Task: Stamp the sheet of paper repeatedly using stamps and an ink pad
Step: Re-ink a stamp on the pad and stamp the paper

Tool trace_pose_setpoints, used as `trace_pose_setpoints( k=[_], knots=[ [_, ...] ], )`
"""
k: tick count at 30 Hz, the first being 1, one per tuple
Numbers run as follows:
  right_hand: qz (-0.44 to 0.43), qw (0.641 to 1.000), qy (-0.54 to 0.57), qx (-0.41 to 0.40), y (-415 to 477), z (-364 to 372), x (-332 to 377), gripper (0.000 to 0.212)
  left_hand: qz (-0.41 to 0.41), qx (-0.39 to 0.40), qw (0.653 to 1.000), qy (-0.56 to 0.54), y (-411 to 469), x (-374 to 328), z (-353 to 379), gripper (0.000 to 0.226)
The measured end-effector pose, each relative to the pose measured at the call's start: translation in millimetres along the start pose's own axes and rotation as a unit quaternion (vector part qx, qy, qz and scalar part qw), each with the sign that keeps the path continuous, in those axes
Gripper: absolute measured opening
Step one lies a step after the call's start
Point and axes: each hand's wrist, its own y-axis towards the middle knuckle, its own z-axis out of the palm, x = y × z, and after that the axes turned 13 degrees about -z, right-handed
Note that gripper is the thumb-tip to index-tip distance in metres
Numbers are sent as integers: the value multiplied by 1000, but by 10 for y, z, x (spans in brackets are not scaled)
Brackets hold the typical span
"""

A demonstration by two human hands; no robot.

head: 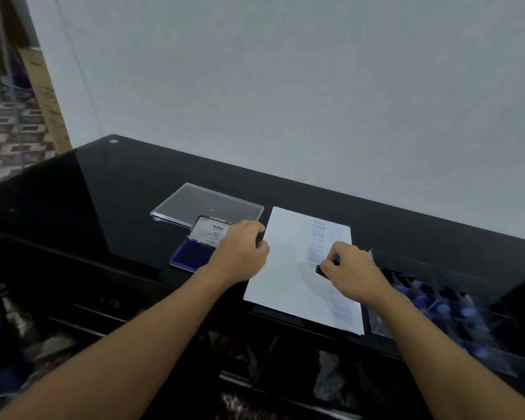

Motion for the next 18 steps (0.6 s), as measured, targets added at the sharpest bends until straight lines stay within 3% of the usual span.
trace_pose_setpoints(
  k=[5,11,18],
  knots=[
    [11,1000,-7,4,36,-64,-115,17,22,42,998,29,27,-75,270,42],
    [20,1000,-14,12,117,-30,-149,15,104,22,990,87,5,41,470,45],
    [18,999,-29,37,229,50,-152,15,95,28,988,116,15,160,578,44]
  ],
)
